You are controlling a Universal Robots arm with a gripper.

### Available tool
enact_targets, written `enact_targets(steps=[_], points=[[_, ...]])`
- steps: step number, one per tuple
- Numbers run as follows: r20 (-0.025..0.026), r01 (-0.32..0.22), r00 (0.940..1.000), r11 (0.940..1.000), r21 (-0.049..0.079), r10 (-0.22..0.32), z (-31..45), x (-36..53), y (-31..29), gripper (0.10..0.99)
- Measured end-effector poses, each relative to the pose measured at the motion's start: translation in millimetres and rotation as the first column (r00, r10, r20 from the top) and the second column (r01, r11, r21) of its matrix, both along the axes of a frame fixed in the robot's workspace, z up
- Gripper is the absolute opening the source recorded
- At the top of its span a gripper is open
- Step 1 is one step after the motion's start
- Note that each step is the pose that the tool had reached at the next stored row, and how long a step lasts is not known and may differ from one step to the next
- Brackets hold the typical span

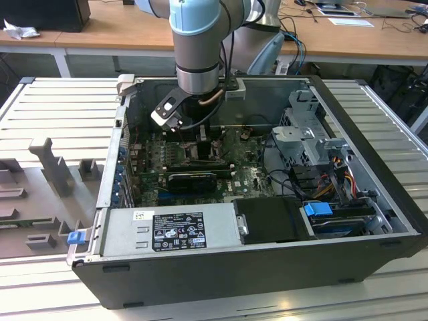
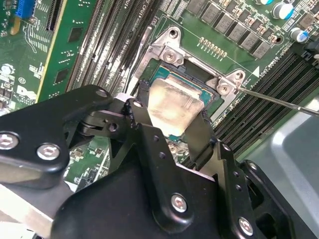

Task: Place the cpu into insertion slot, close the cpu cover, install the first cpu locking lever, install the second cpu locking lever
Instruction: 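Place the cpu into insertion slot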

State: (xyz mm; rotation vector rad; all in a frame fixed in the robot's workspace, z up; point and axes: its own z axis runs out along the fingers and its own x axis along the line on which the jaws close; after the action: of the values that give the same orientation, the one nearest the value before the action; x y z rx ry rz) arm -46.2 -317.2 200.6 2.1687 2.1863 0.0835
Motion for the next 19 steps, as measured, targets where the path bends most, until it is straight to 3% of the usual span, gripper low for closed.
enact_targets(steps=[2,5,7,10,14,17,19], points=[[-0.0001,0.0,1.0,1.0,0.001,0.0,0.1,0.0,0.2,0.667],[-0.0001,0.001,1.0,0.9996,0.03,-0.001,-0.9,0.0,2.7,0.667],[-0.0001,0.001,1.0,0.9994,0.034,-0.001,-1.1,0.0,3.0,0.667],[-0.0003,0.001,1.0,0.9994,0.034,-0.001,-0.3,-0.1,2.9,0.667],[-0.0001,0.001,1.0,1.0,0.006,-0.001,0.0,0.0,2.6,0.667],[-0.0002,0.001,1.0,1.0,0.004,-0.001,5.1,0.0,2.6,0.667],[-0.0003,0.001,1.0,1.0,0.004,-0.001,9.4,0.0,2.6,0.588]])
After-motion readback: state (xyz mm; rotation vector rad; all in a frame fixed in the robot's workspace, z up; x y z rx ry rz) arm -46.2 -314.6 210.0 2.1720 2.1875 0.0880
